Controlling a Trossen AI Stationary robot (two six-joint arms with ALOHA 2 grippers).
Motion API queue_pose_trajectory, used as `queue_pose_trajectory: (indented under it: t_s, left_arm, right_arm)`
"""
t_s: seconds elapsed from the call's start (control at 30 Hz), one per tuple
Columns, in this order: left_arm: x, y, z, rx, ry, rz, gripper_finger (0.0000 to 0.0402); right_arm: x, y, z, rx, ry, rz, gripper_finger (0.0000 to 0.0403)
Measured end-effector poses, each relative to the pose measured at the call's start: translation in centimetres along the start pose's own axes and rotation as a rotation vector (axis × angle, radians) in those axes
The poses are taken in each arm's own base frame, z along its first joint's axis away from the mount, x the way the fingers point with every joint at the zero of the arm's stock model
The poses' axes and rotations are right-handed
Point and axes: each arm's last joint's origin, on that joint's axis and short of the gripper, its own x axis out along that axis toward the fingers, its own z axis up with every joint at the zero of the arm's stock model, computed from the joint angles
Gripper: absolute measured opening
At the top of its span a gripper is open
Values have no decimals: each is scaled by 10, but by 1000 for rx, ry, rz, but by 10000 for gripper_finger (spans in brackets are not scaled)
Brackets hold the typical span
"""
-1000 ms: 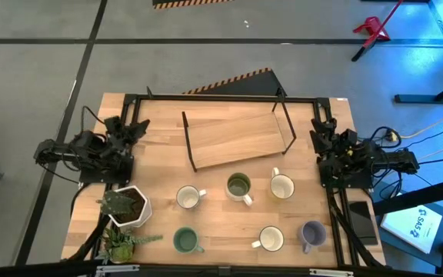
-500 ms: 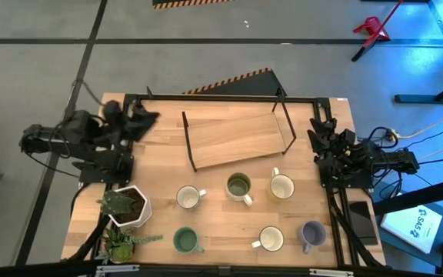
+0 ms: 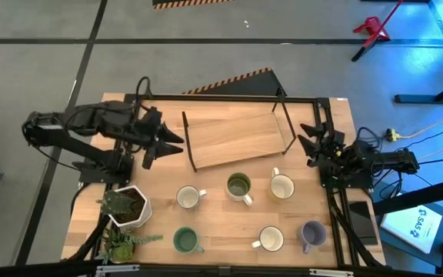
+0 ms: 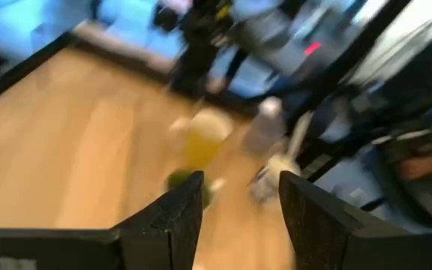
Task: Place coffee mugs
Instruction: Put the top blue patterned mug on the shelf
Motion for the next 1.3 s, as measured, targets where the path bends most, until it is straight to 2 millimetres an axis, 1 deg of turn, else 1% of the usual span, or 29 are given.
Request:
queue_pose_trajectory:
  t_s: [0.1, 0.23, 0.3, 0.47, 0.6, 0.8, 0.9, 1.13, 1.3]
  left_arm:
    - [5, 3, -9, 15, 140, 89, 169]
    - [21, 3, -24, 74, 262, 100, 169]
    - [31, 2, -33, 111, 327, 106, 169]
    - [58, -3, -50, 194, 464, 48, 171]
    - [83, -2, -65, 243, 571, 45, 184]
    - [114, 1, -84, 266, 700, 68, 211]
    - [127, -2, -91, 272, 722, 57, 217]
    - [161, -1, -113, 309, 797, 179, 218]
    - [183, 3, -129, 332, 870, 207, 218]
  right_arm:
    - [-1, -1, -11, 28, 102, -6, 223]
    - [-3, -2, -25, 45, 243, -27, 223]
    - [-4, -3, -29, 50, 285, -28, 223]
    - [-4, -3, -30, 16, 307, -27, 223]
    - [-3, -3, -30, 10, 315, -29, 223]
    - [-4, -3, -30, 9, 320, -30, 223]
    - [-4, -3, -30, 8, 320, -30, 223]
    - [-4, -2, -30, 12, 324, -10, 223]
    - [-4, -1, -31, 15, 332, 26, 223]
